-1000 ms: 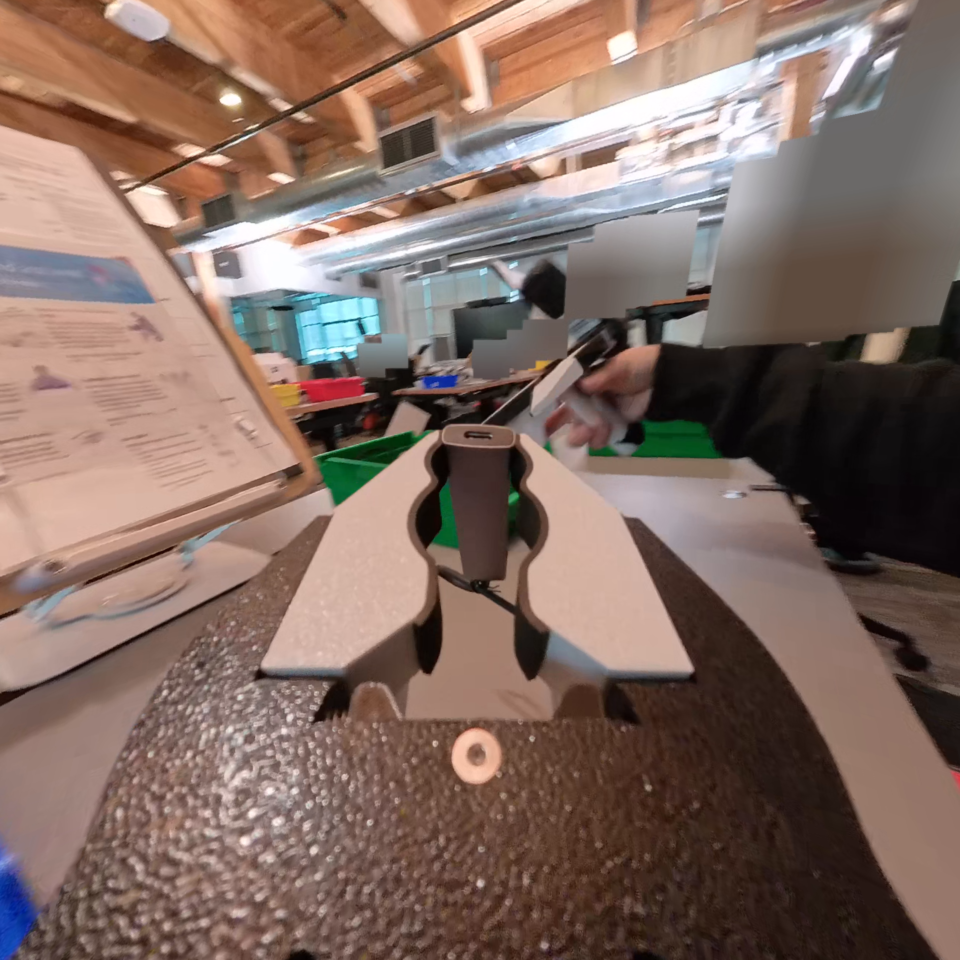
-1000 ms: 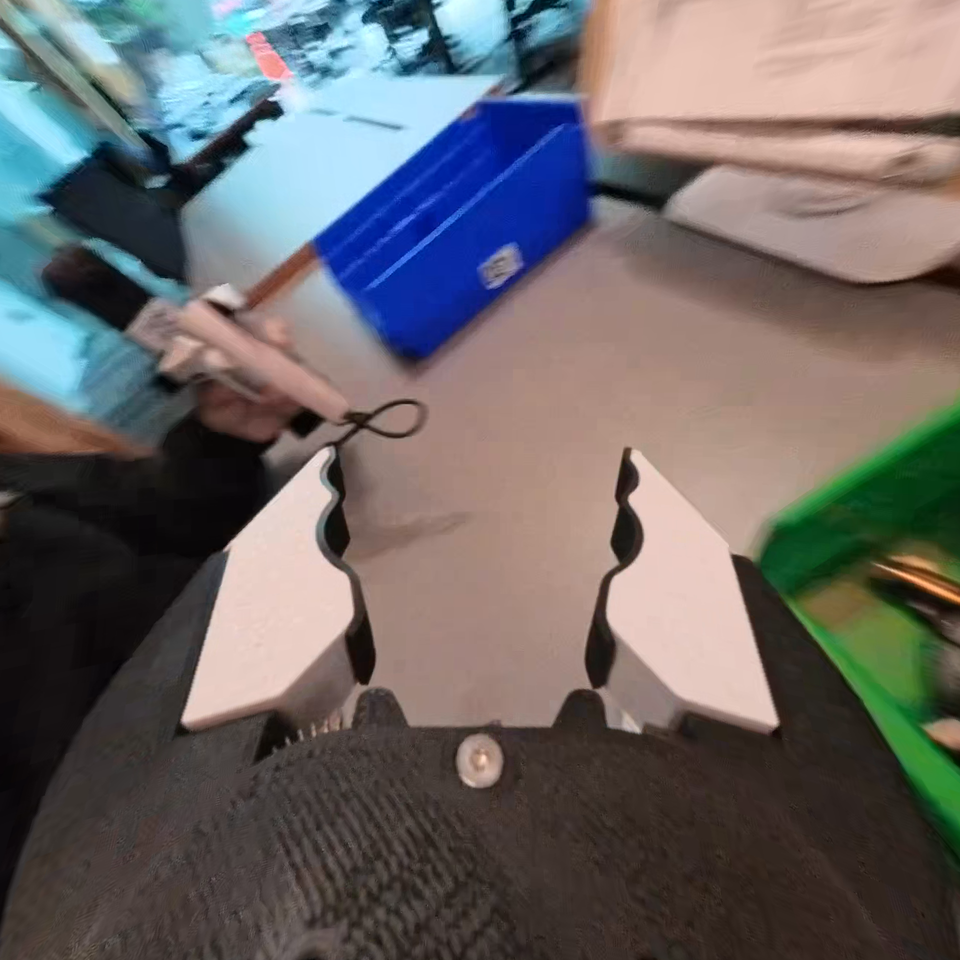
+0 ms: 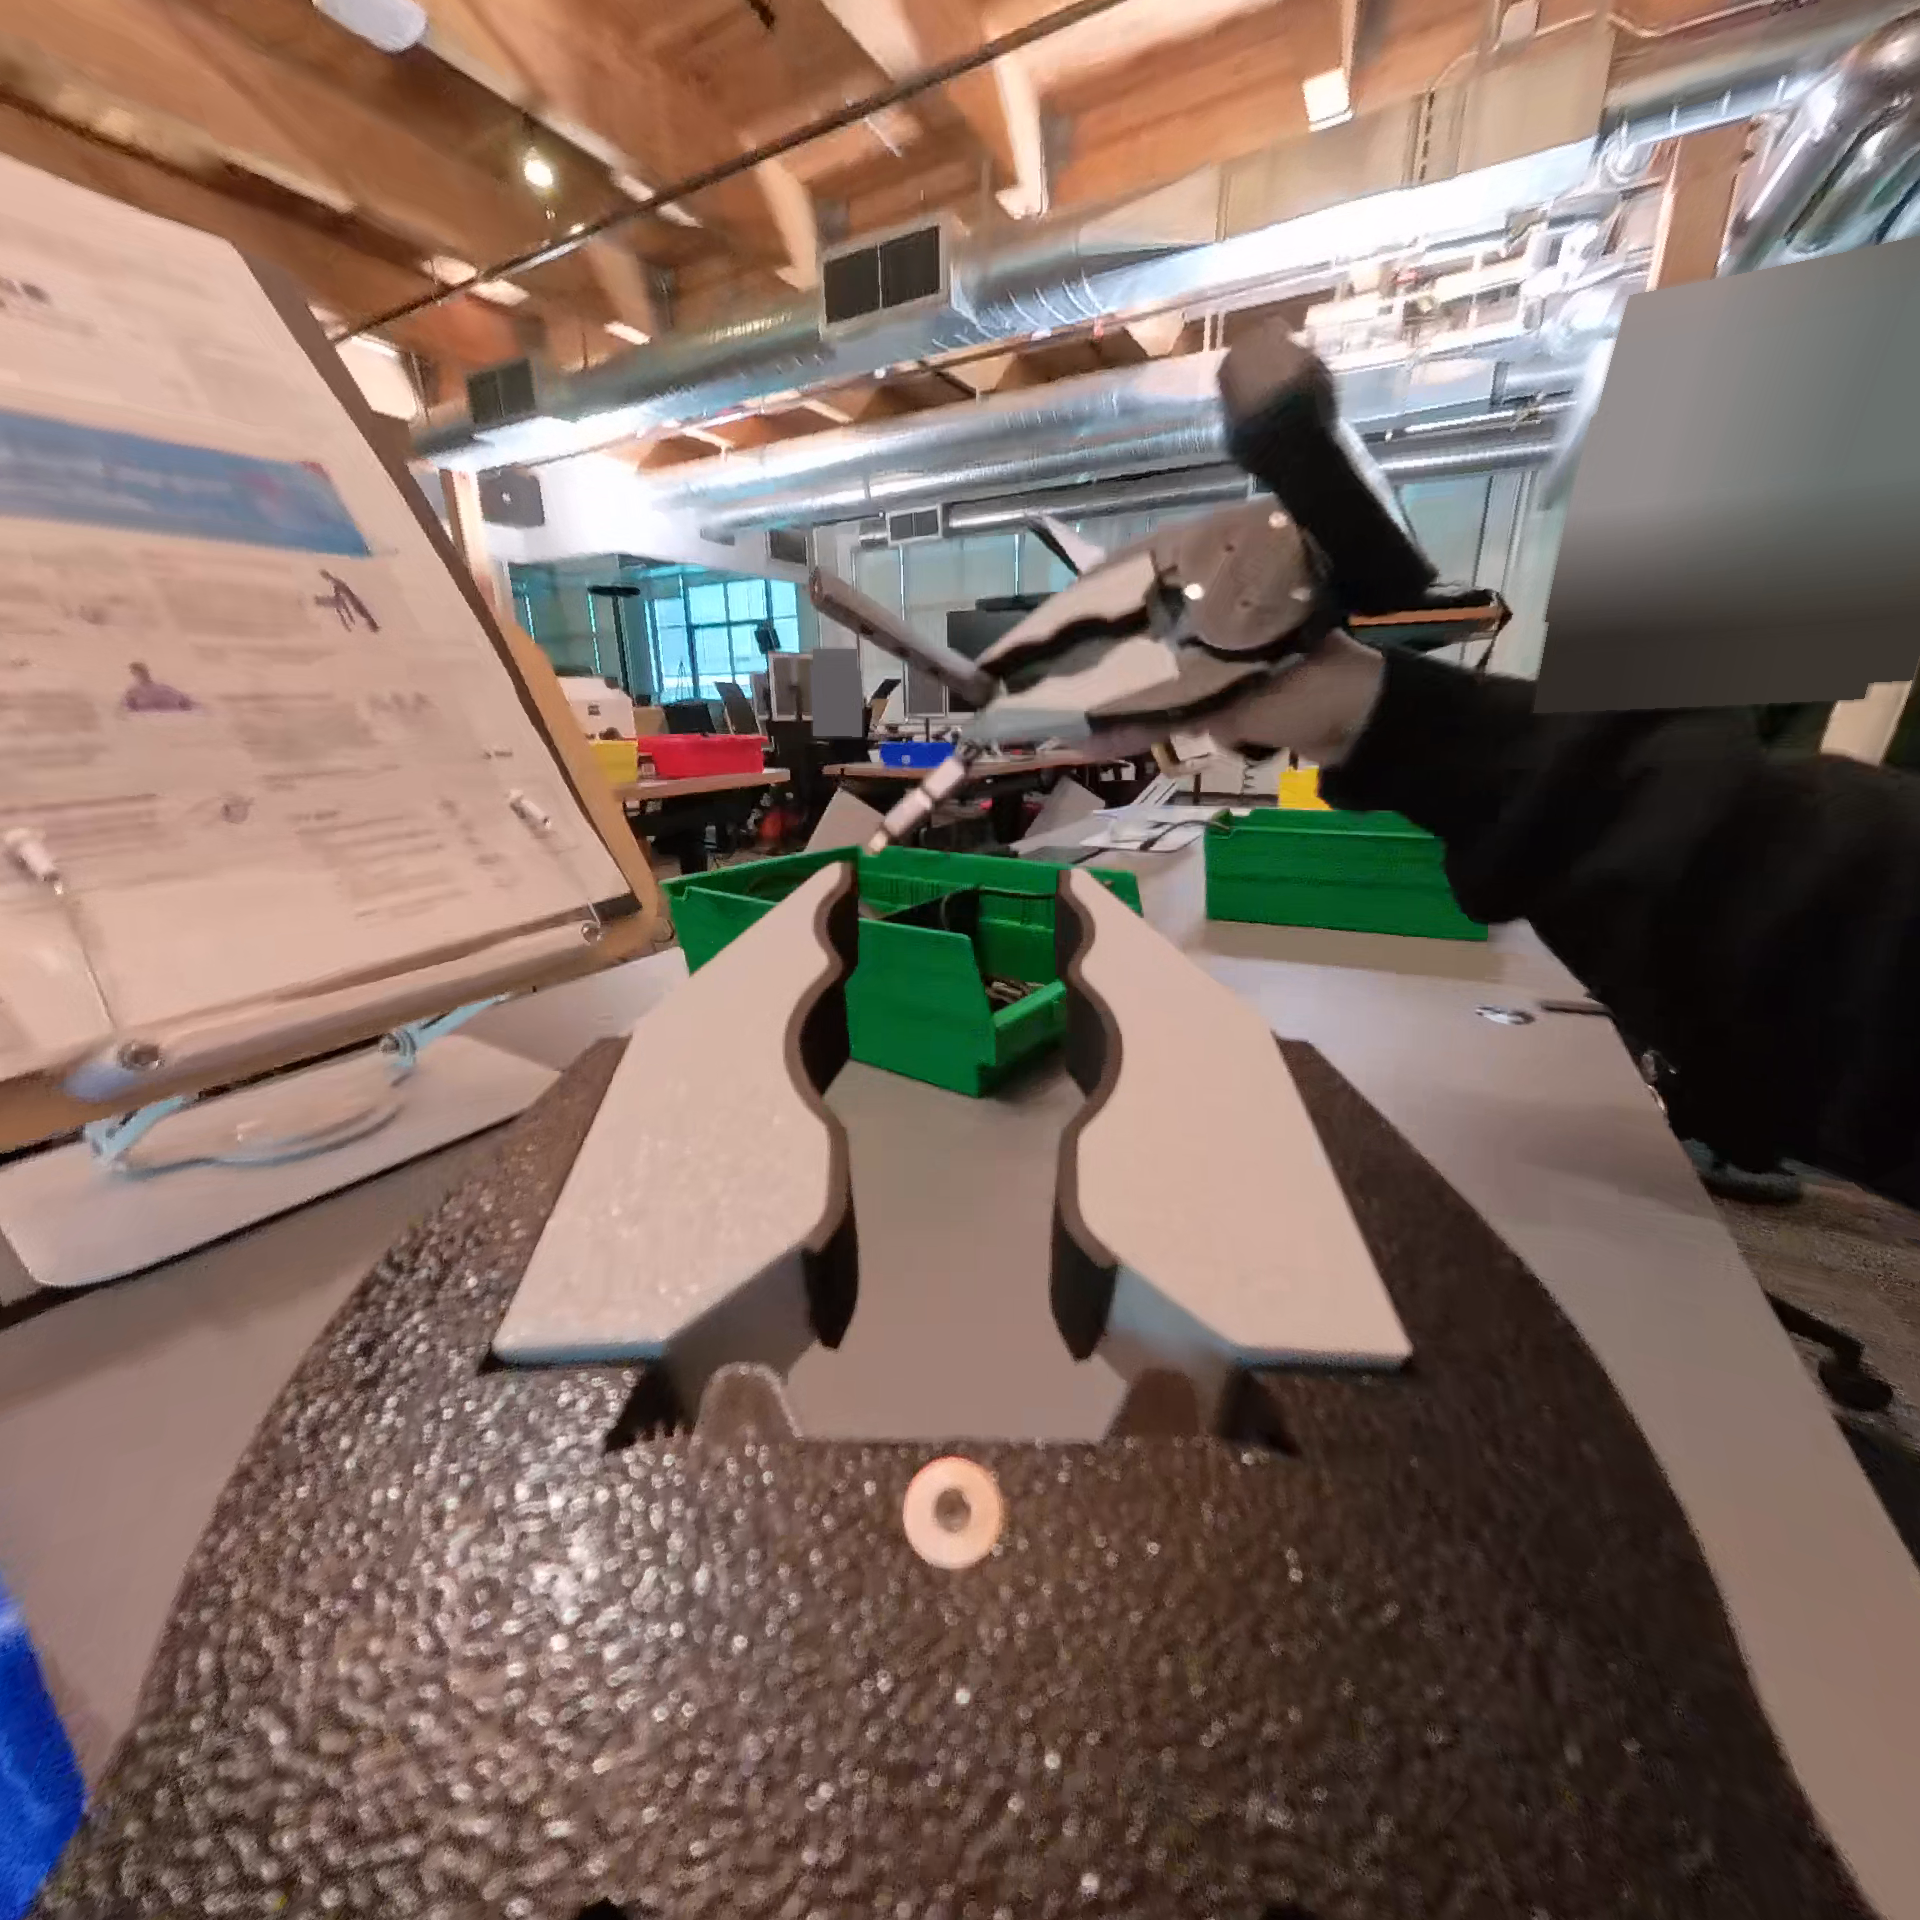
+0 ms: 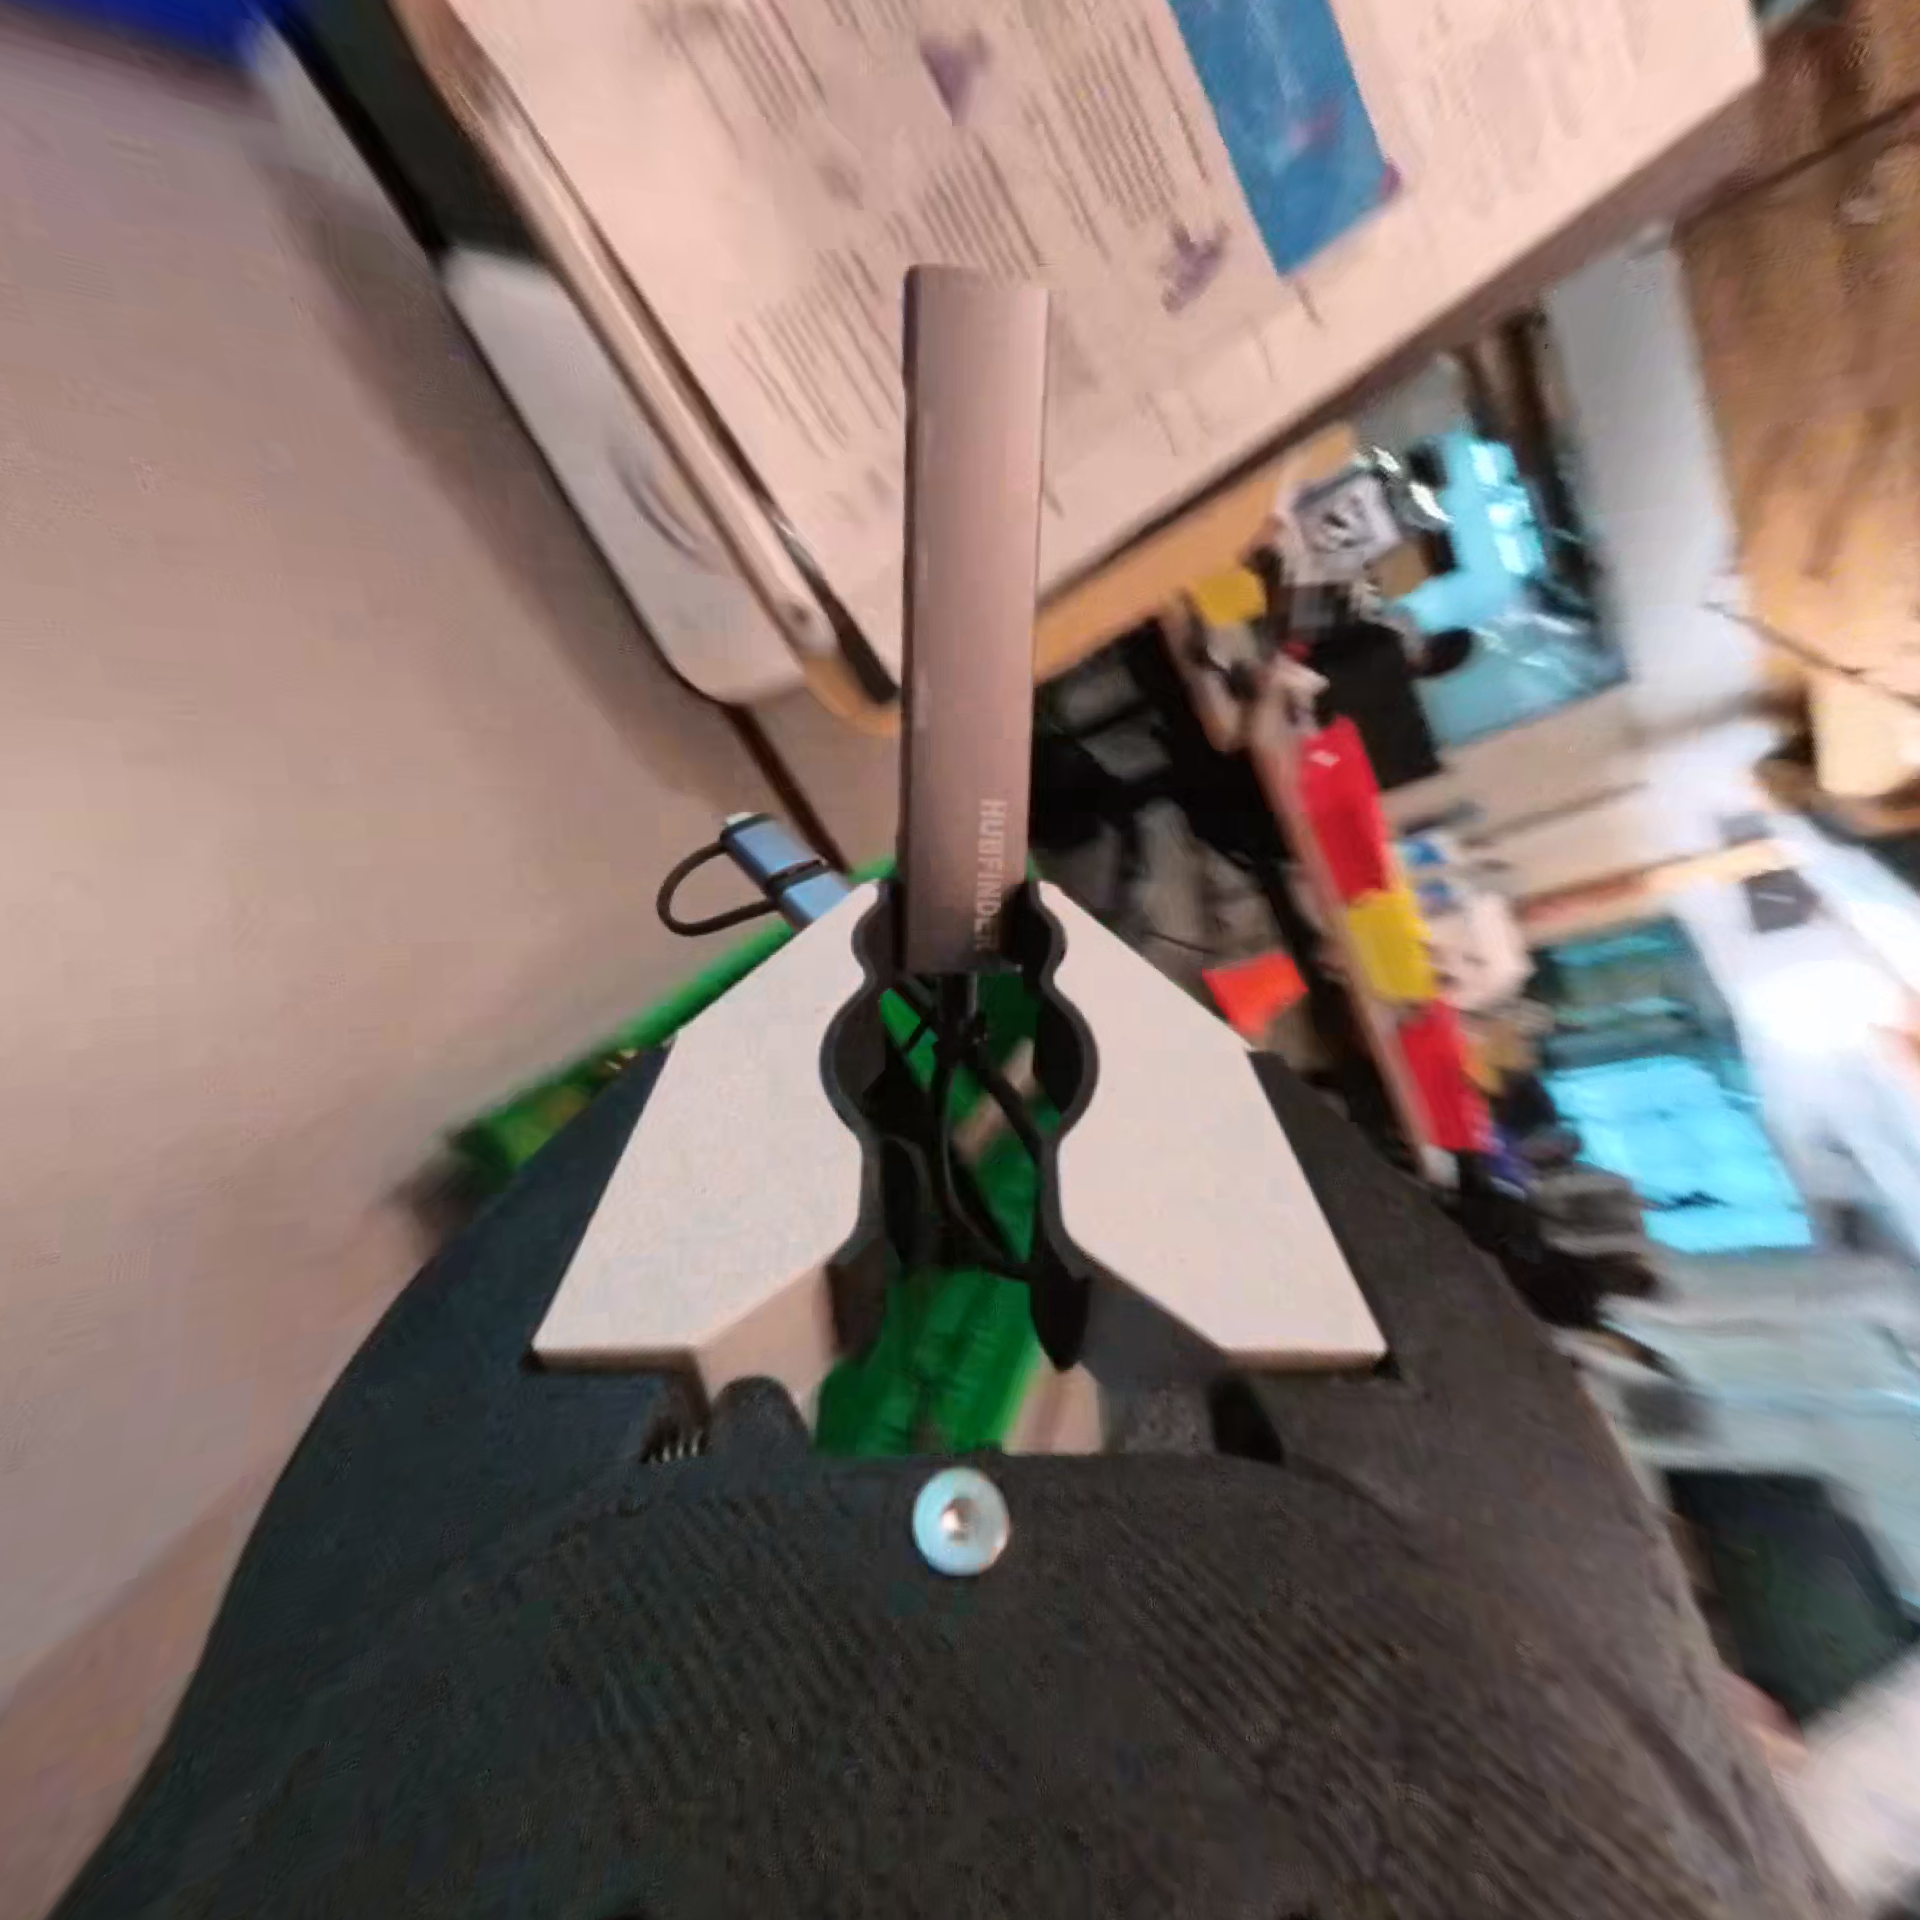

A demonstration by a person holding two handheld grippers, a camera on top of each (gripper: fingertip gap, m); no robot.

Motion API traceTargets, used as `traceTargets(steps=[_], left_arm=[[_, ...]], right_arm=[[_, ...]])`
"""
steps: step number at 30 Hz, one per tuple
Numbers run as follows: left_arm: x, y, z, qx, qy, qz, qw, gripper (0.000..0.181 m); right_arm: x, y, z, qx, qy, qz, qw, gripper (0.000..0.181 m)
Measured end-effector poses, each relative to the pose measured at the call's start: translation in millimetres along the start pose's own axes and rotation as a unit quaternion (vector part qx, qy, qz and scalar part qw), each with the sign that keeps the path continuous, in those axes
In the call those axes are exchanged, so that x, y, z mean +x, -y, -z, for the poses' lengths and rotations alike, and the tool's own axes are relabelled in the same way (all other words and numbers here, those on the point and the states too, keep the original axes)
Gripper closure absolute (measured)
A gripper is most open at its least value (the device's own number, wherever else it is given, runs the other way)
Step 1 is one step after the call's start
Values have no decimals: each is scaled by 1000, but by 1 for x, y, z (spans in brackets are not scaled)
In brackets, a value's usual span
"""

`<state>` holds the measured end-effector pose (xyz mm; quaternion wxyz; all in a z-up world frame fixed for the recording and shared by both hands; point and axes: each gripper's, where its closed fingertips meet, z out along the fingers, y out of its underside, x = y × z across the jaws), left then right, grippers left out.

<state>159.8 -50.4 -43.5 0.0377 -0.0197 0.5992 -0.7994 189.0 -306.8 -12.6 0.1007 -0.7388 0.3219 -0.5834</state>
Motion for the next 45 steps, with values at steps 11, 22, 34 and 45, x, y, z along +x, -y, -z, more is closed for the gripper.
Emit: traceTargets(steps=[11, 22, 34, 45], left_arm=[[-1, -19, -3, -15, -22, 43, 999, 153], [-1, -31, -5, -23, -44, 78, 996, 154], [1, -37, -8, -43, -41, 70, 996, 154], [3, -99, -27, -214, 79, 46, 973, 143]], right_arm=[[73, -135, -97, -240, -53, 257, 935, 159], [45, -186, -131, -310, 51, 91, 945, 125], [-8, -168, 2, -190, -19, -129, 973, 125], [-63, -234, 123, -172, -68, -301, 935, 100]])
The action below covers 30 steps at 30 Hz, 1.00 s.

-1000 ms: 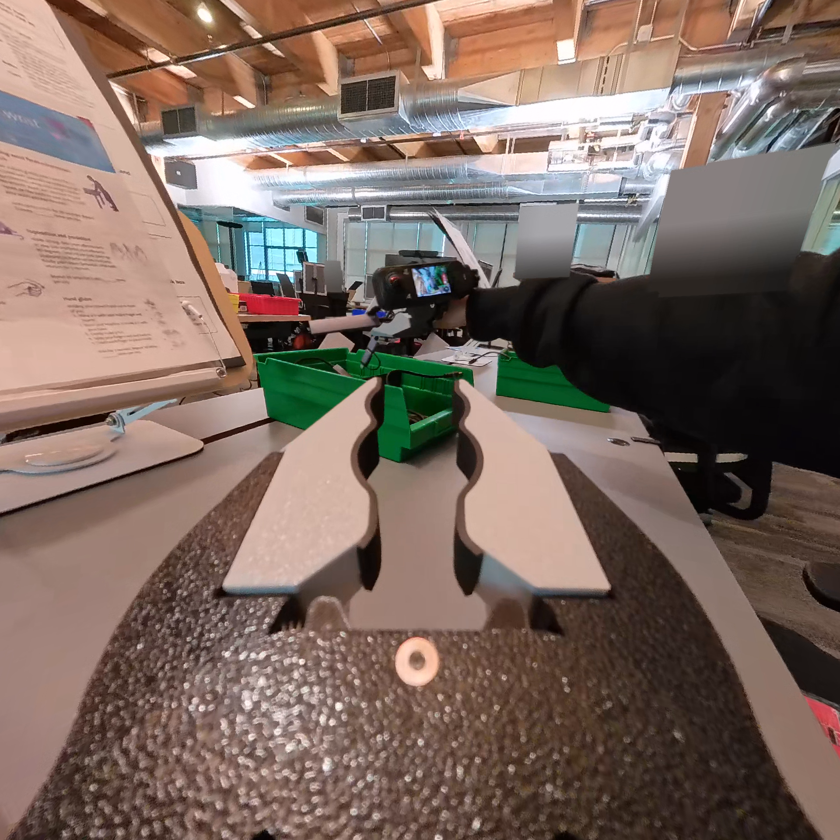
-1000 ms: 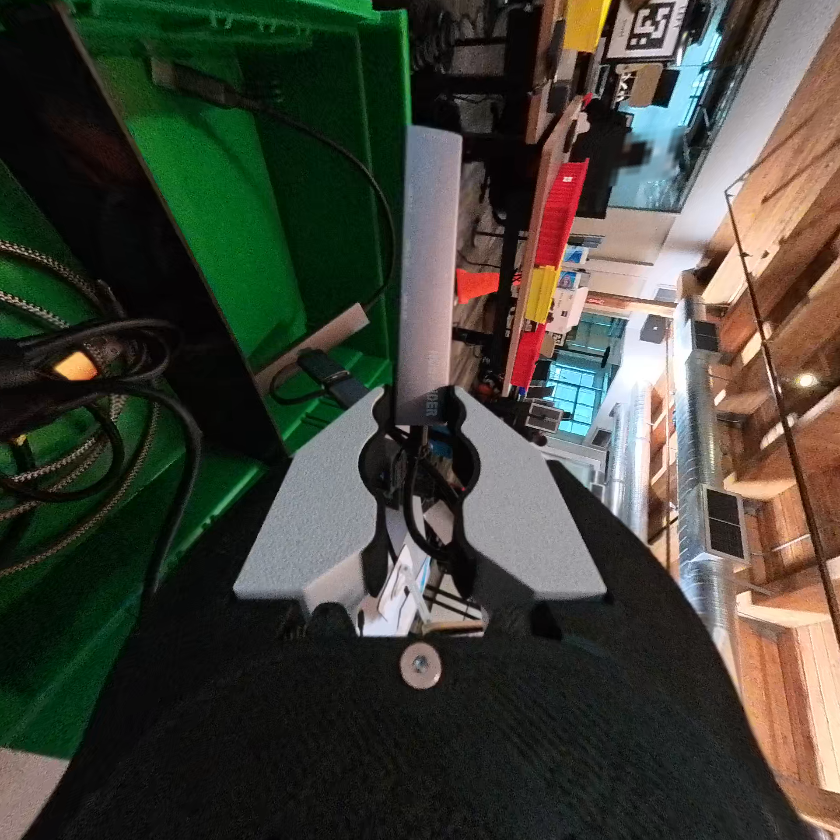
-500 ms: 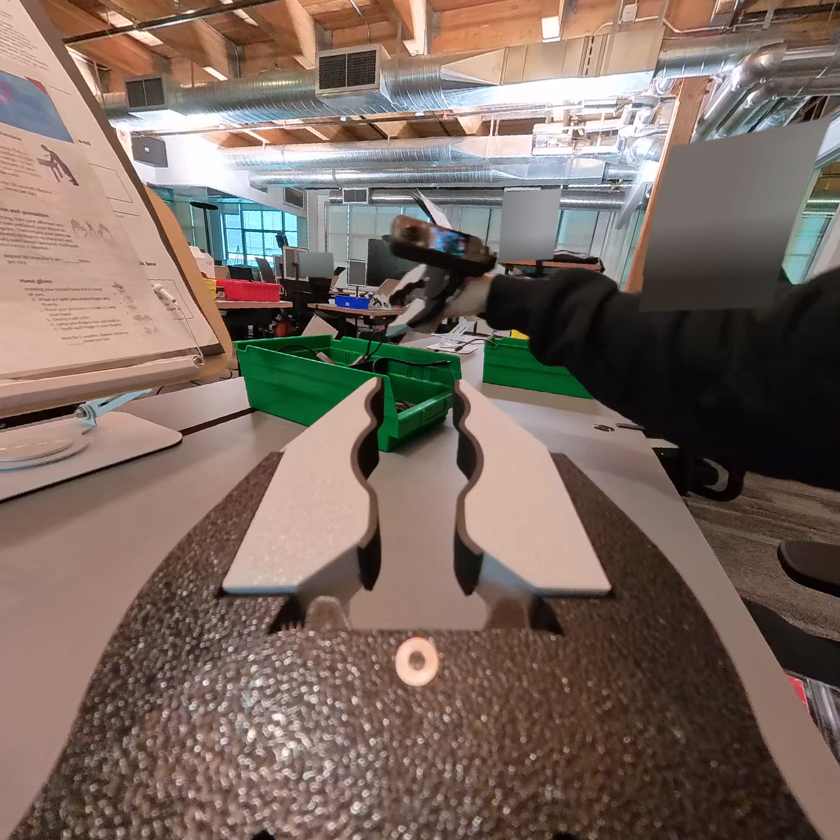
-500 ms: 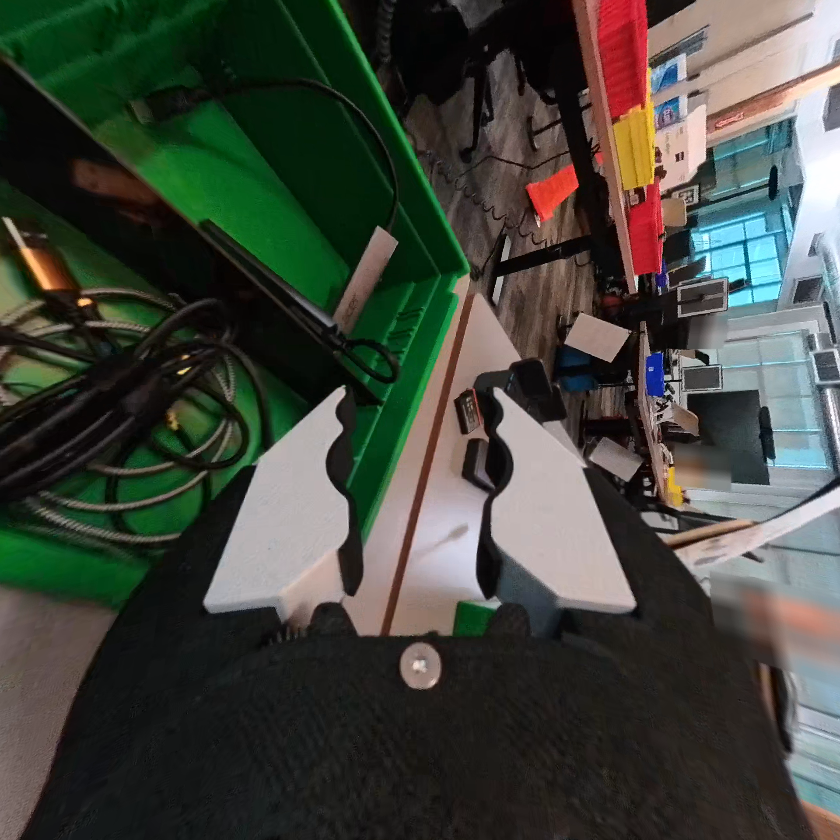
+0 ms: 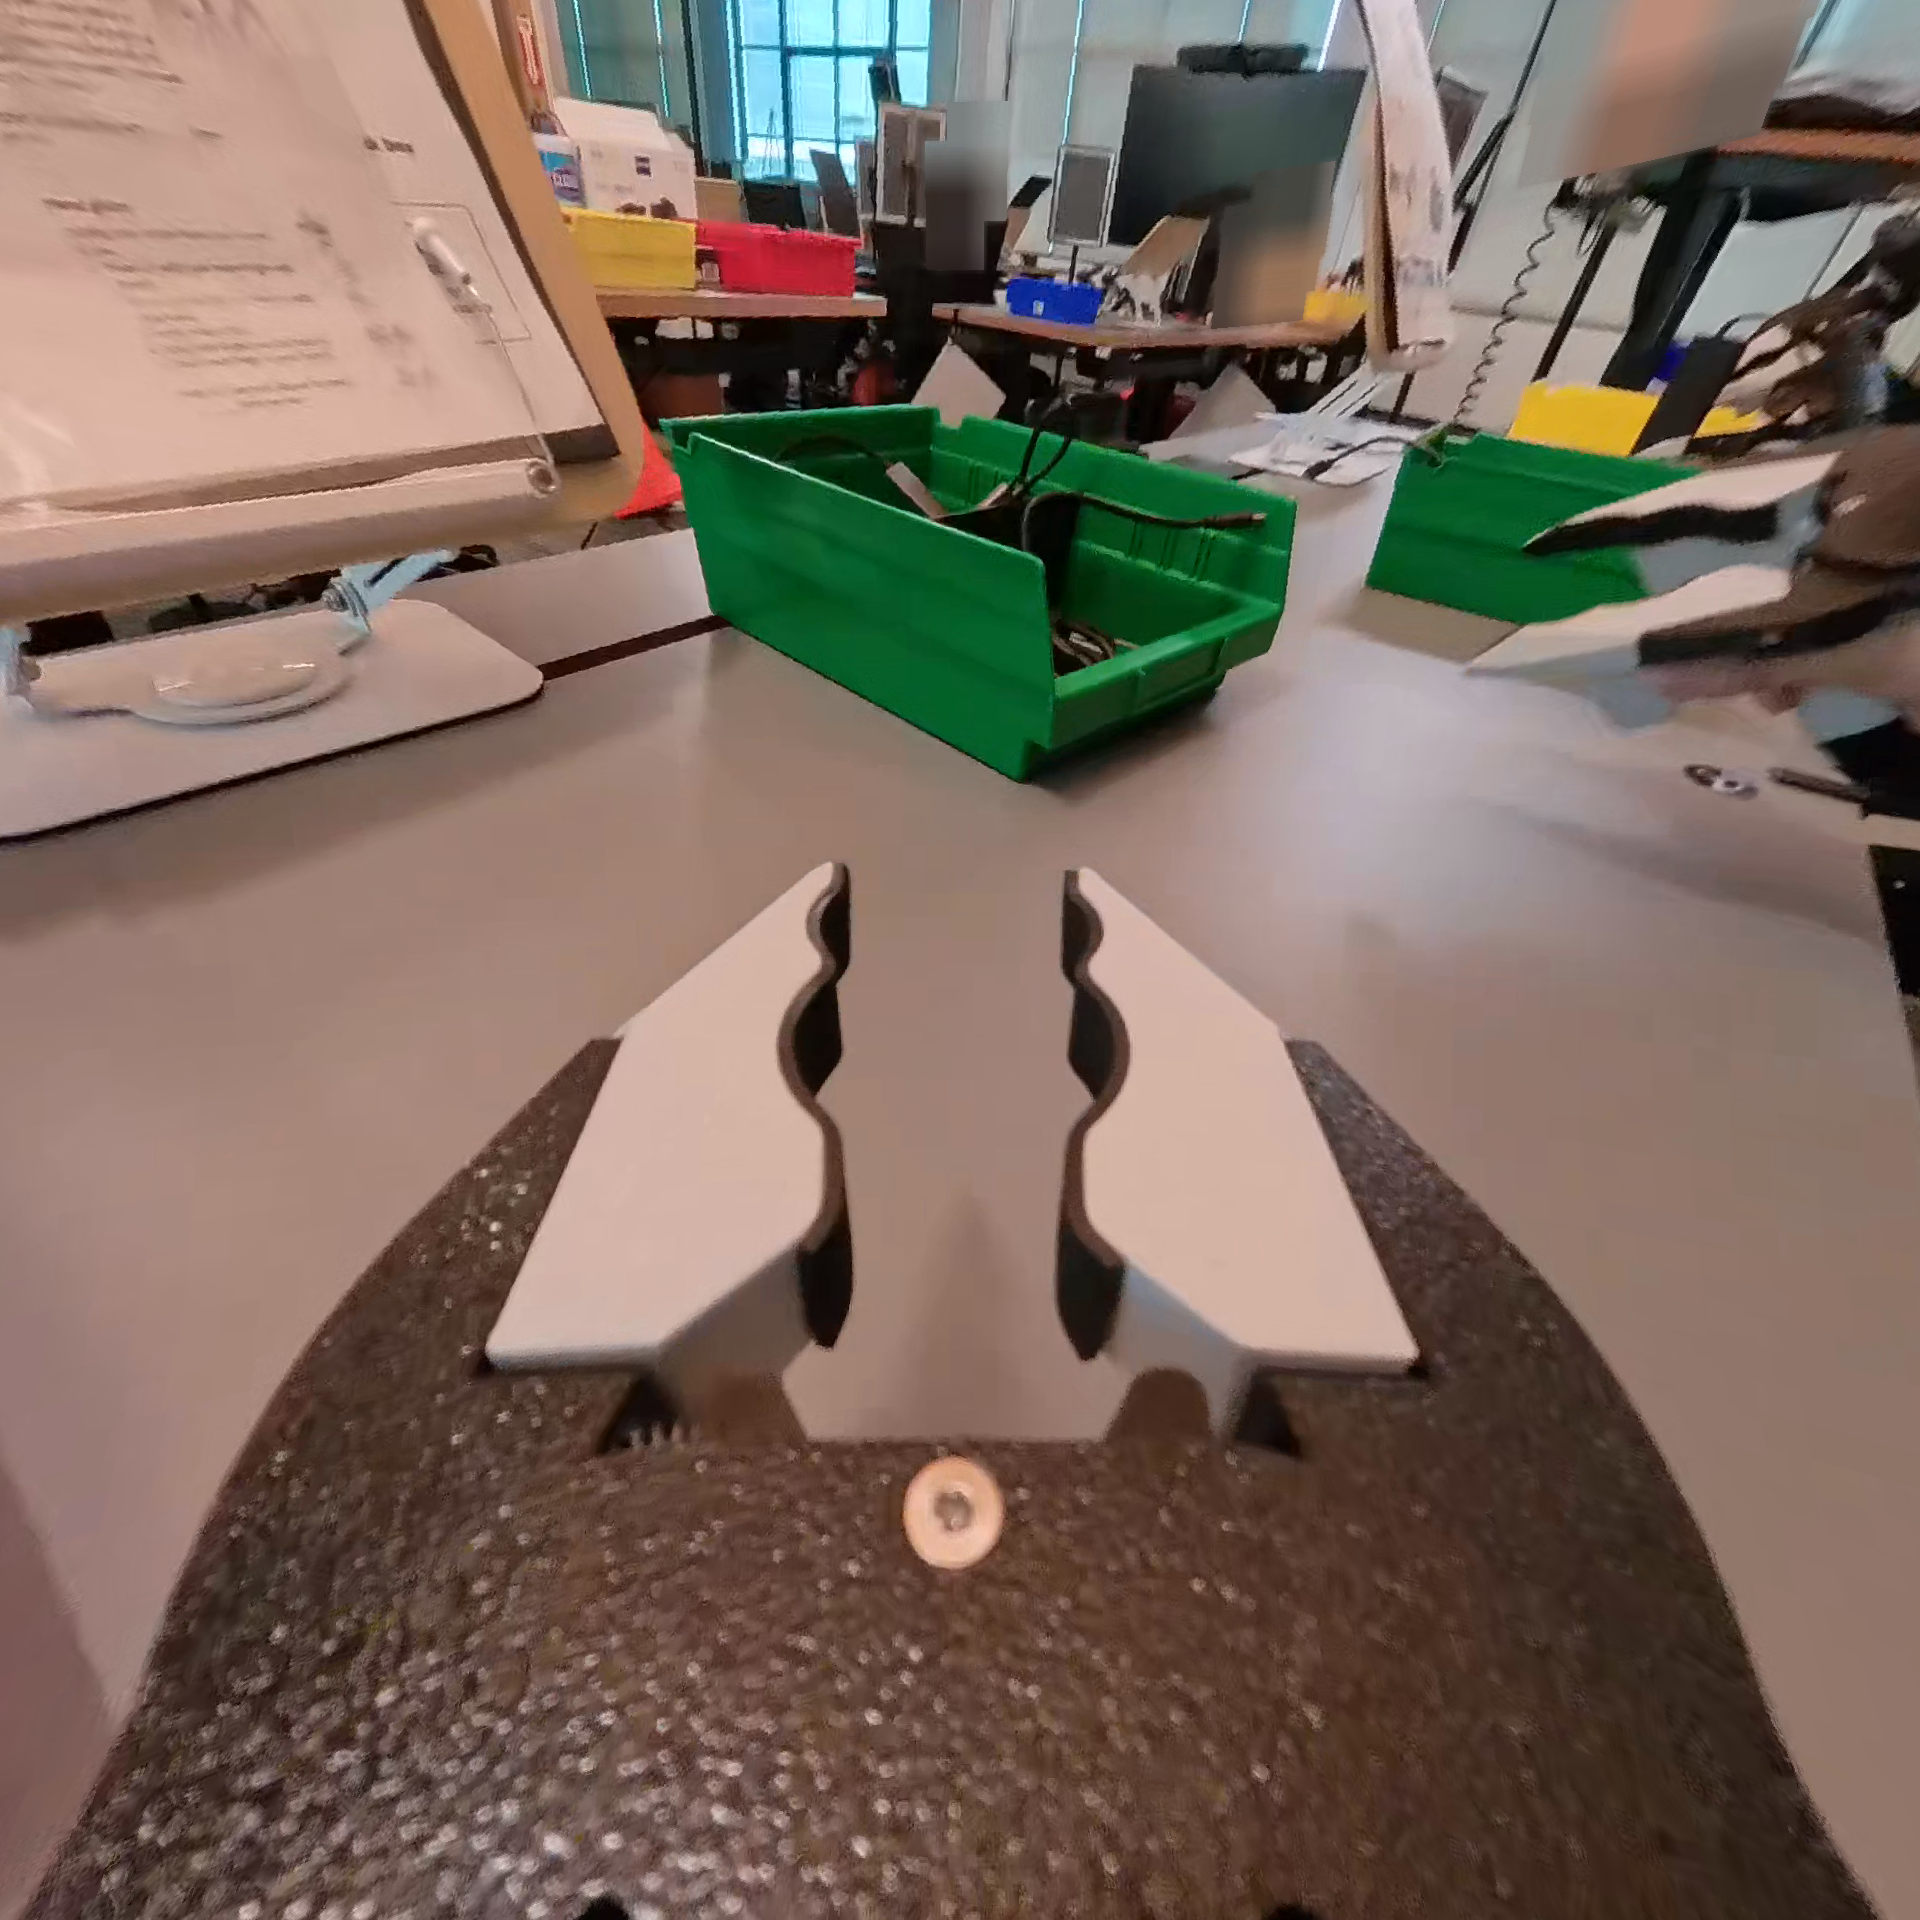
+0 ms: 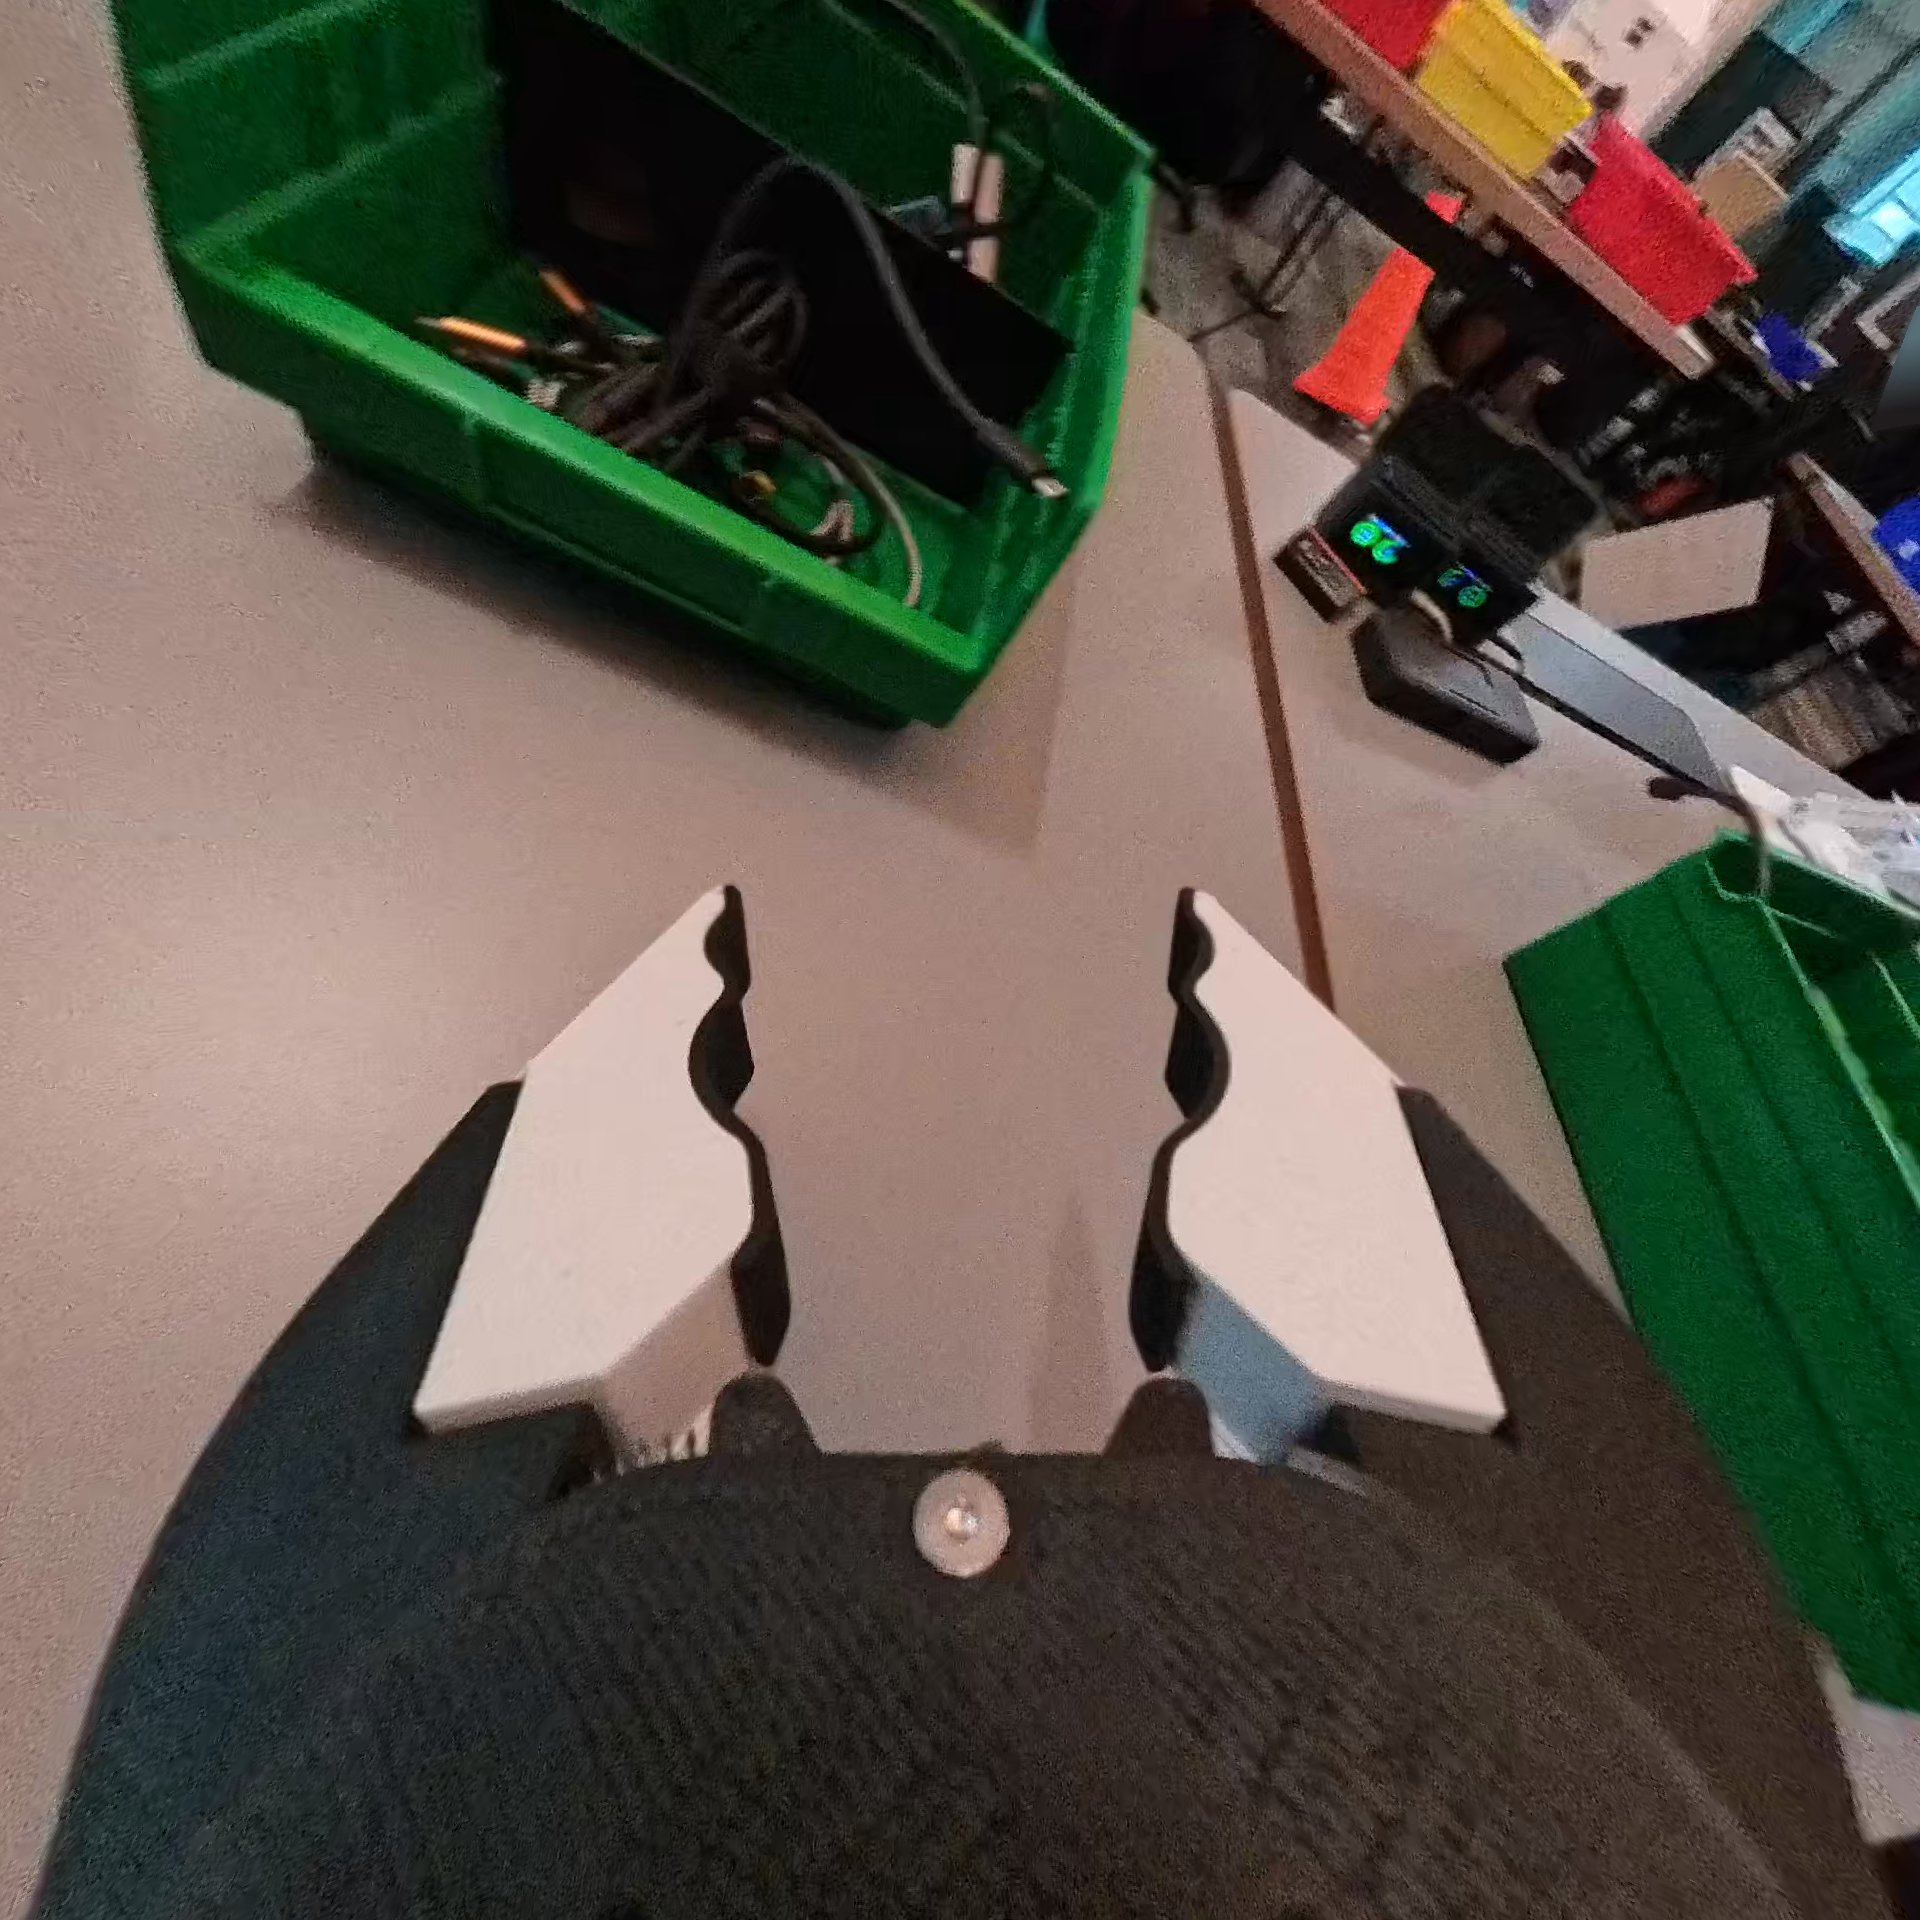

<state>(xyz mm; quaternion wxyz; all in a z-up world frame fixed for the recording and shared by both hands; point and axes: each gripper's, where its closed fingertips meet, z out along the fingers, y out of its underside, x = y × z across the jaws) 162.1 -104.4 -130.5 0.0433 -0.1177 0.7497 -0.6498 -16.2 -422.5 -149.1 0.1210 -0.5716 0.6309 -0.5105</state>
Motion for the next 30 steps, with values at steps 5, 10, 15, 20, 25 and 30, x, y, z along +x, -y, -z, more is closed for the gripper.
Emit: traceTargets(steps=[5, 10, 15, 20, 25, 30], left_arm=[[21, 15, -47, -12, 6, 0, 1000, 133], [25, 43, -130, -98, 41, 9, 994, 94], [21, 38, -209, -169, 94, 25, 981, 92], [6, 13, -241, -201, 162, -8, 966, 106], [-3, 11, -244, -155, 151, -28, 976, 159], [-20, 9, -222, -167, 169, -75, 969, 166]], right_arm=[[13, 10, 12, 47, 14, -49, 998, 95], [6, 13, 8, 45, 11, -48, 998, 92], [-2, 19, 9, 40, 5, -40, 998, 86], [-2, 20, 12, 40, 2, -37, 999, 84], [2, 17, 14, 46, -2, -44, 998, 85], [5, 14, 17, 41, -4, -42, 998, 85]])
